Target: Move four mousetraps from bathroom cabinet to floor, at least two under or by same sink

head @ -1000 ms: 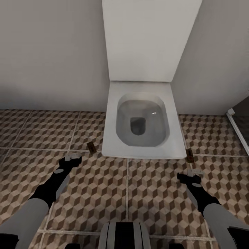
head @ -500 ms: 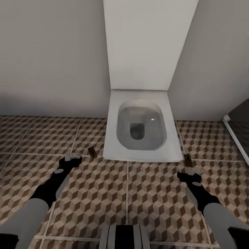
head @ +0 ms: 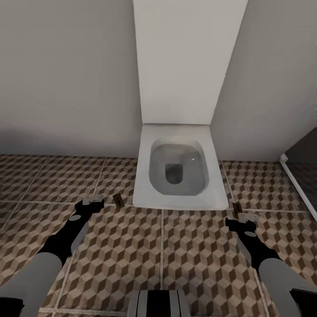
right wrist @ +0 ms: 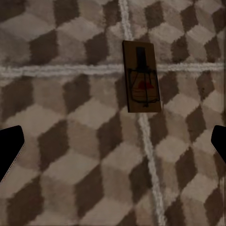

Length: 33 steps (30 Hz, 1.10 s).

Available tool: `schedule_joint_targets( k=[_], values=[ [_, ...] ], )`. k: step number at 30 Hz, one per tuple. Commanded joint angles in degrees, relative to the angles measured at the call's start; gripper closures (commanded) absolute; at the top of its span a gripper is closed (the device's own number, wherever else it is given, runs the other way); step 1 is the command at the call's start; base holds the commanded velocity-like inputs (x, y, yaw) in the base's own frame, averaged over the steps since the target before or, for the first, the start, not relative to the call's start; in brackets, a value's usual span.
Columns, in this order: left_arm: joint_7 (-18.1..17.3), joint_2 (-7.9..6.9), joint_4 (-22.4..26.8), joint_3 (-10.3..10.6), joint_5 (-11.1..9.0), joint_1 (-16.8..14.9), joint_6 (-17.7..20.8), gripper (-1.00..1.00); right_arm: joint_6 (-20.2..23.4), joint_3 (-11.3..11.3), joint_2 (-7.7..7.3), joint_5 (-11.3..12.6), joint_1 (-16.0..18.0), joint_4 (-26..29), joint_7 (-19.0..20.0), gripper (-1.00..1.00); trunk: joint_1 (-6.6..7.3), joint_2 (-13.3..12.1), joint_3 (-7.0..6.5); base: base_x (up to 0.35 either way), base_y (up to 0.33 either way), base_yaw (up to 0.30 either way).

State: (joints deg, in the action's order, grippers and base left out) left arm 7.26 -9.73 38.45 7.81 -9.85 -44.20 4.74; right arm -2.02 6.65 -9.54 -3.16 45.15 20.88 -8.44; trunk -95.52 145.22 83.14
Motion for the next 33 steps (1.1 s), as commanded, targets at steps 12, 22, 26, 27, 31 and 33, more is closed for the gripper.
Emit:
schedule_joint_targets(
  k=[12,22,26,27,31,33],
  values=[
    [0.48,0.62,-0.03,0.45,-0.77,-0.01,0.2,-1.0,0.16,0.3,0.01,-0.5,0.03,-0.05,0.01,-1.0,0.32,-0.15,-2.63,0.0,0.0,0.0],
    [0.47,1.56,-0.94,0.45,-0.8,-0.01,0.15,-1.0,0.36,0.37,-0.07,-0.38,0.03,-0.05,-0.15,-1.0,0.57,-0.28,-4.85,0.0,0.0,0.0],
    [0.47,1.71,-1.96,0.45,-0.7,-0.01,0.09,-1.0,0.03,0.38,-0.1,-0.37,0.03,-0.05,-0.45,-1.0,0.68,-0.34,-5.73,0.0,0.0,0.0],
    [0.47,1.73,-2.15,0.45,-0.68,-0.01,0.05,-1.0,-0.07,0.38,-0.13,-0.35,0.03,-0.06,-0.5,-1.0,0.7,-0.35,-5.95,0.0,0.0,0.0],
    [0.47,1.77,-2.58,0.45,-0.65,-0.01,-0.05,-1.0,-0.27,0.43,-0.17,-0.31,0.03,-0.1,-0.63,-1.0,0.8,-0.4,-6.84,0.0,0.0,0.0],
    [0.47,1.79,-2.76,0.45,-0.64,-0.01,-0.12,-1.0,-0.36,0.44,-0.19,-0.3,0.03,-0.11,-0.73,-1.0,0.86,-0.43,-7.28,0.0,0.0,0.0]
  ],
)
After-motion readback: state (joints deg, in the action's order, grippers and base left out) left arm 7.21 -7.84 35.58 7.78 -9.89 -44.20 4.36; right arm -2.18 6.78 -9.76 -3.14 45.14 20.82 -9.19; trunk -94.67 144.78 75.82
